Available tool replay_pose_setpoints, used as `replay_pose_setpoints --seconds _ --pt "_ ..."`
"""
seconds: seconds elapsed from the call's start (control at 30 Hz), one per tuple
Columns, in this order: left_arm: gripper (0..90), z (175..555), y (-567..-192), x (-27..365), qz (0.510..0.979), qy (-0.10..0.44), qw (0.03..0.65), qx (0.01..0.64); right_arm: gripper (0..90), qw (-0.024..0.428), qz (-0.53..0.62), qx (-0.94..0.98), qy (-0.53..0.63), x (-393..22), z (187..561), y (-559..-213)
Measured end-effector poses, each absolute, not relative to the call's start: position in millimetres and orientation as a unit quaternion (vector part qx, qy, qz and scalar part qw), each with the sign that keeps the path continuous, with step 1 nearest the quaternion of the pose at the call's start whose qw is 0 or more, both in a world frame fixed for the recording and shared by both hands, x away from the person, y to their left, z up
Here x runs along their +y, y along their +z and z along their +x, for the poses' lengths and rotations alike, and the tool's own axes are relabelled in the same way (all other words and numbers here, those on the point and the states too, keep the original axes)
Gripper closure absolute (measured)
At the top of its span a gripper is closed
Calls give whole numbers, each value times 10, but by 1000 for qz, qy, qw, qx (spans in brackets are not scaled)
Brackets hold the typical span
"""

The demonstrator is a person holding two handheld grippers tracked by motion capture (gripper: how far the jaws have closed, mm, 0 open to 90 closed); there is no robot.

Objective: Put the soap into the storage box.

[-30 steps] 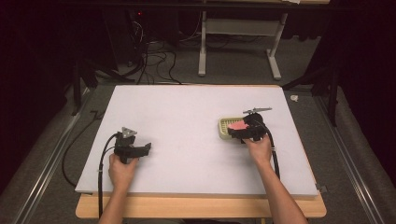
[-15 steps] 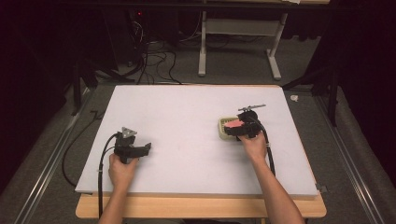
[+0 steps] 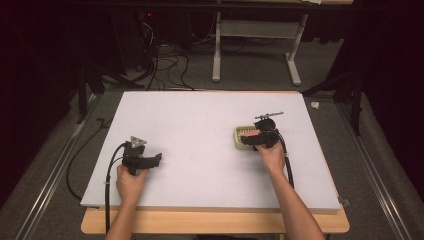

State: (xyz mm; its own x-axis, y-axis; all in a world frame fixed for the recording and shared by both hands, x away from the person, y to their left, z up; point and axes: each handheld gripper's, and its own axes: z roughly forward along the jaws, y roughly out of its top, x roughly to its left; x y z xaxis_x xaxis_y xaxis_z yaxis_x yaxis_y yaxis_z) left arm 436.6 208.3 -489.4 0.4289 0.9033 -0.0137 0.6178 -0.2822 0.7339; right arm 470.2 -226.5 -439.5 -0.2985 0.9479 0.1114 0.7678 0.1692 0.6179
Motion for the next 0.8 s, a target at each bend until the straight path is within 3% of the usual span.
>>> replay_pose_setpoints --seconds 0.8 --pt "171 4367 -4894 2084 773 209 342 492 145 176 556 743 328 -2315 4613 -4241"
